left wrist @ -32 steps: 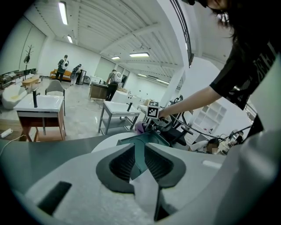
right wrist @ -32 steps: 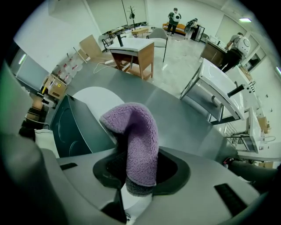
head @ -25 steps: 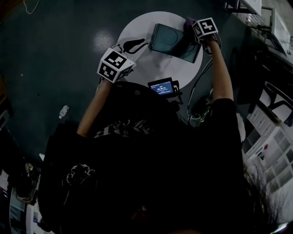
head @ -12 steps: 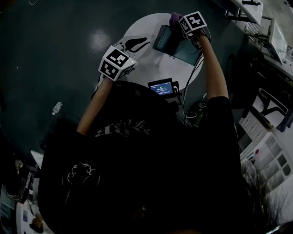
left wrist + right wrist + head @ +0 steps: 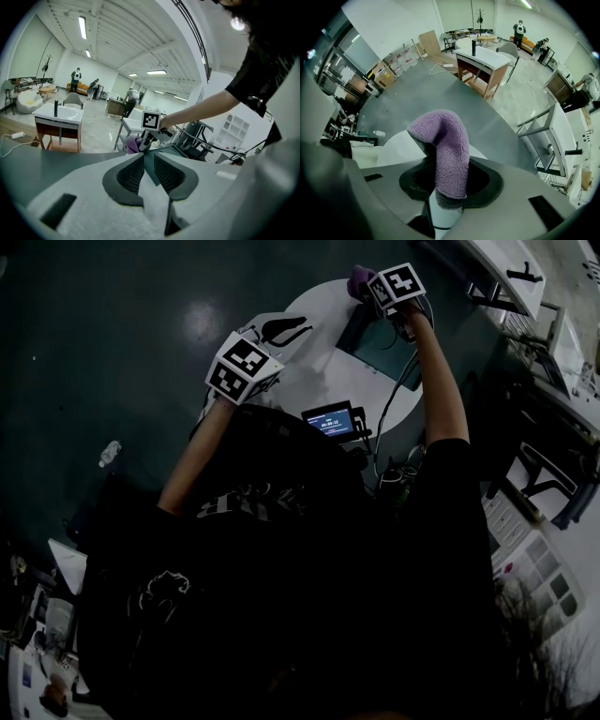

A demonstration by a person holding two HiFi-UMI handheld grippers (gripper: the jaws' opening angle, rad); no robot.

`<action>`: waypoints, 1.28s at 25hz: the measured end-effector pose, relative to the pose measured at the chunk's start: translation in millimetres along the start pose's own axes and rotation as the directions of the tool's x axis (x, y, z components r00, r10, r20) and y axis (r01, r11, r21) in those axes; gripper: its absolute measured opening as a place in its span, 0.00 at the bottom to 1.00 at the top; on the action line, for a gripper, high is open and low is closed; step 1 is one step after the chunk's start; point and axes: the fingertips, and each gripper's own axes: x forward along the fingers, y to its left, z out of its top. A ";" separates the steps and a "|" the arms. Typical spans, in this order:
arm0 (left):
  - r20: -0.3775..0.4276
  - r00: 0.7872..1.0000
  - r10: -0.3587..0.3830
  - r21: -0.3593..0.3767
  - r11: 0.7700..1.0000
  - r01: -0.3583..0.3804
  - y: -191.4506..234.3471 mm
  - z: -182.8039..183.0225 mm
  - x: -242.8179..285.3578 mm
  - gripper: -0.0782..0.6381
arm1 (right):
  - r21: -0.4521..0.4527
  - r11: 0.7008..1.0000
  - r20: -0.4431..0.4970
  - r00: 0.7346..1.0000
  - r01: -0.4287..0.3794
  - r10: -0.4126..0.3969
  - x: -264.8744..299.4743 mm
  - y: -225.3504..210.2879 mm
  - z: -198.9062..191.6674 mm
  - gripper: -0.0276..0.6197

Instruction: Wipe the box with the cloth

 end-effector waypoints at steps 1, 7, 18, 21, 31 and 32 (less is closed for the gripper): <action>0.005 1.000 0.005 -0.001 1.000 -0.005 3.9 1.4 -2.8 0.19 | -0.007 1.000 -0.001 1.000 0.001 -0.001 0.2 2.5 4.6 0.21; 0.049 0.998 0.035 -0.009 0.999 -0.035 32.8 2.4 -41.0 0.19 | -0.018 1.000 0.024 1.000 -0.013 0.013 5.0 43.0 45.4 0.21; 0.050 0.999 0.009 0.002 1.000 -0.009 36.1 5.7 -48.6 0.19 | 0.064 0.998 0.002 1.000 0.001 -0.001 14.4 54.5 29.7 0.21; 0.047 0.999 0.001 0.005 1.000 -0.002 38.2 5.3 -52.1 0.19 | 0.090 0.996 0.006 1.000 -0.003 0.002 14.8 62.9 24.6 0.21; 0.032 0.999 -0.036 0.034 0.999 0.035 38.3 7.5 -45.6 0.19 | 0.230 0.971 0.043 0.998 -0.060 0.052 17.9 110.1 -12.1 0.21; 0.023 0.999 -0.040 0.035 0.999 0.039 37.9 7.1 -45.2 0.19 | 0.236 0.969 0.050 0.997 -0.068 0.058 18.3 114.7 -15.5 0.21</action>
